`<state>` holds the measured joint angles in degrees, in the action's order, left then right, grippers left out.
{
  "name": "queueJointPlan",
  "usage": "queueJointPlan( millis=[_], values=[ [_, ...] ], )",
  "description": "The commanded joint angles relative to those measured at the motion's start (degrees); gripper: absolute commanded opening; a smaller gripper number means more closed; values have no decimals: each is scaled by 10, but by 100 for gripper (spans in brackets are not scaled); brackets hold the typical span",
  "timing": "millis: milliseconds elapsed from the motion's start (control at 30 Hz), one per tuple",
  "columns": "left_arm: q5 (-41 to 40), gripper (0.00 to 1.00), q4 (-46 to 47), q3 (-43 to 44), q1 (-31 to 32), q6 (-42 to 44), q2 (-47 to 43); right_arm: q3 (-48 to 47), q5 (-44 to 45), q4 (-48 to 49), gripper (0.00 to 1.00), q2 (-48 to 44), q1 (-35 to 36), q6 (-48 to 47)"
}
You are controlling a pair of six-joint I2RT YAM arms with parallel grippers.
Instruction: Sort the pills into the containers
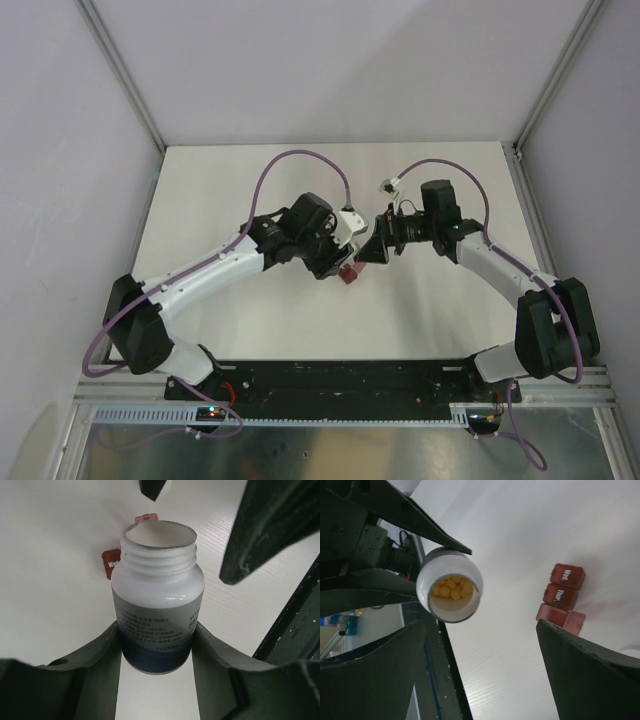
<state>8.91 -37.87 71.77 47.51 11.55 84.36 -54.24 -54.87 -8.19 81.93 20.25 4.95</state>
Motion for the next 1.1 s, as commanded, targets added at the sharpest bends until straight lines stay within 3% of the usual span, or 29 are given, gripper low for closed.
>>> queueJointPlan(
  millis=[0, 367, 767, 933, 1067],
  values=[
    [-12, 0, 23, 2, 7, 15, -24, -20, -48, 22, 99, -9, 6, 15],
    [-42, 0, 33, 7, 32, 22, -26, -22, -71, 84, 96, 15, 11, 90],
    [-61, 0, 38, 20, 50, 25, -20, -24, -77, 109, 89, 33, 28, 109],
    [-65, 0, 39, 21, 53, 26, -20, -23, -81, 112, 80, 40, 33, 112],
    [-66, 0, 42, 21, 53, 25, -21, -24, -89, 118, 66, 48, 36, 117]
  ],
)
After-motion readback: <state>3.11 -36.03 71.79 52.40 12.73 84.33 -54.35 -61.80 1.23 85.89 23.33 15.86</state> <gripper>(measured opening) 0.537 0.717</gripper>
